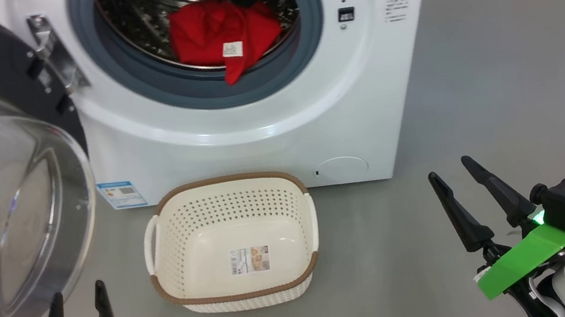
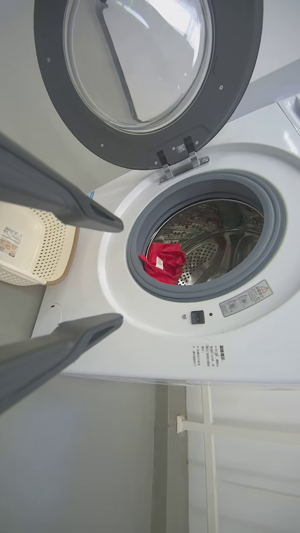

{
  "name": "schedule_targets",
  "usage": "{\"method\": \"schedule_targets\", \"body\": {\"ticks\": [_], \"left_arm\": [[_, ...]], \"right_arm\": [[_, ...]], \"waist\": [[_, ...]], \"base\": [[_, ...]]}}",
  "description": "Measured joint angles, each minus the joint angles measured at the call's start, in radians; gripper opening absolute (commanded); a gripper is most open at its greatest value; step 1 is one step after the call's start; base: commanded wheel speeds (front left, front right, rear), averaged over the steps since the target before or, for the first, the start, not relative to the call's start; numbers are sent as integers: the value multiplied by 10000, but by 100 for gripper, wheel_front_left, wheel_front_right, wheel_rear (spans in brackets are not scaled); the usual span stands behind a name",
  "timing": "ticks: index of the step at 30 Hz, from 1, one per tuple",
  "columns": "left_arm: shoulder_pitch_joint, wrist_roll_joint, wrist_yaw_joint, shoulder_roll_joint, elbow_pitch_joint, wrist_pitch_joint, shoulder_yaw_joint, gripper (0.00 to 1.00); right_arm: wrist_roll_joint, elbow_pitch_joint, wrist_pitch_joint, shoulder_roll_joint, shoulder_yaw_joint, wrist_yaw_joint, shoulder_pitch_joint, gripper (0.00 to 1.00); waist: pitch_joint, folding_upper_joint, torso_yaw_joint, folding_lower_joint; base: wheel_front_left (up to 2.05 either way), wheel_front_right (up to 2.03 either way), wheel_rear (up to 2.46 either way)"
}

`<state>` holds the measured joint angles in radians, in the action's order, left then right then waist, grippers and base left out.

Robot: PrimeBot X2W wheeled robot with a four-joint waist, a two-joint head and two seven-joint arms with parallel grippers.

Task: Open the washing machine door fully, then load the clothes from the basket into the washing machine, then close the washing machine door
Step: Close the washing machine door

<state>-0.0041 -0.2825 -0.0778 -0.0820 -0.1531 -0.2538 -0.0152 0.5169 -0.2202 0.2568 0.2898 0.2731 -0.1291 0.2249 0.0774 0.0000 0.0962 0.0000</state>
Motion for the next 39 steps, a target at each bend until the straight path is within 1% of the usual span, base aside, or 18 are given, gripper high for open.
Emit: {"method": "schedule_targets", "body": {"ticks": [7,17,39], "left_arm": [[14,161,288,67,-61,0,-38,100],[88,176,472,132,-63,0,-148,100],[202,176,481,134,-35,0,-150,100]], "right_arm": [[142,-50,0,10,48,0,0,100],[144,-109,0,-8,65,0,-38,100],[232,-194,0,-21,263,0,-46,100]], "waist": [[-109,0,607,0],[-321,0,1445,0],[-416,0,3147,0]], "base": [[0,0,0],[0,0,0],[0,0,0]]}}
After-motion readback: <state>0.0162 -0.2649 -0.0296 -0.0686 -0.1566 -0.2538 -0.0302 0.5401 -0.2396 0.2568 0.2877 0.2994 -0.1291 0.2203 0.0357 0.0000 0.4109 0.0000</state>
